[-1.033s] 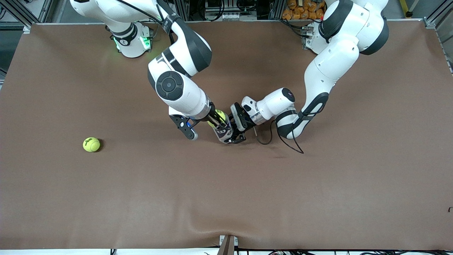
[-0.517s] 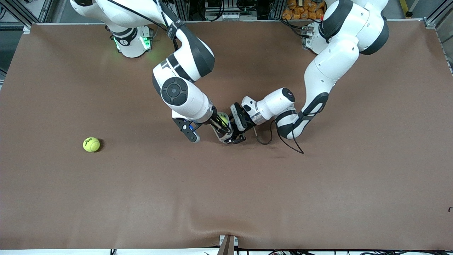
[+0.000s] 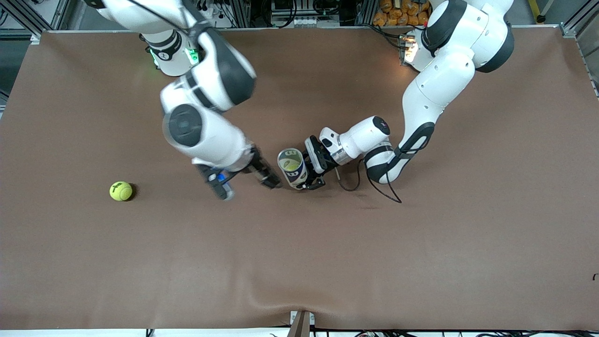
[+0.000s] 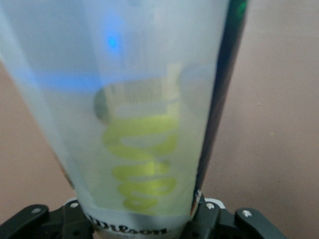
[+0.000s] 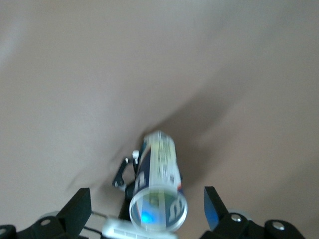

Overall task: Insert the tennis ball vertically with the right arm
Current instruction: 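Move the right gripper back and grasp the second tennis ball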

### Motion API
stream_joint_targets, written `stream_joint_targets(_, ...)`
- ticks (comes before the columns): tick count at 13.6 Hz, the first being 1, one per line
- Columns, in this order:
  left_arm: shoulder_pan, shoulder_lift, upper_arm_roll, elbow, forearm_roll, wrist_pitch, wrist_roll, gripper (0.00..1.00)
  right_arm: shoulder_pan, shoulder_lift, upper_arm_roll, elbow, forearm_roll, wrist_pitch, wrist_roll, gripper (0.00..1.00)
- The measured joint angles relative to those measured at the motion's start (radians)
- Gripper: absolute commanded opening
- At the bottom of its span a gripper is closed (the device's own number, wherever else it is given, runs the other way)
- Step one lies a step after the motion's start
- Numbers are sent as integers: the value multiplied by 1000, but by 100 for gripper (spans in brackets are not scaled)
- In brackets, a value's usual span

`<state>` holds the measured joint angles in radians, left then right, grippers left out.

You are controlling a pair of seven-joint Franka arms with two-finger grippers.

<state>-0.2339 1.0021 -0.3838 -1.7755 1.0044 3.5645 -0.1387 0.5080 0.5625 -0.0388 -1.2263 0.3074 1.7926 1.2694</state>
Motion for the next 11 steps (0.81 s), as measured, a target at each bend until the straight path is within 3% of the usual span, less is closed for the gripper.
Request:
stream_joint_targets(5, 0, 1, 0, 1, 0, 1, 0, 66, -229, 5, -8, -6, -30, -113, -462, 100)
stream_joint_targets(9, -1, 19, -2, 28, 0, 2, 0, 66, -306, 17, -6, -99, -278, -137, -727, 100)
stream_joint_targets(11, -1, 23, -2, 33, 0, 5, 0, 66, -325, 23, -8, -150, -342, -122, -857, 100)
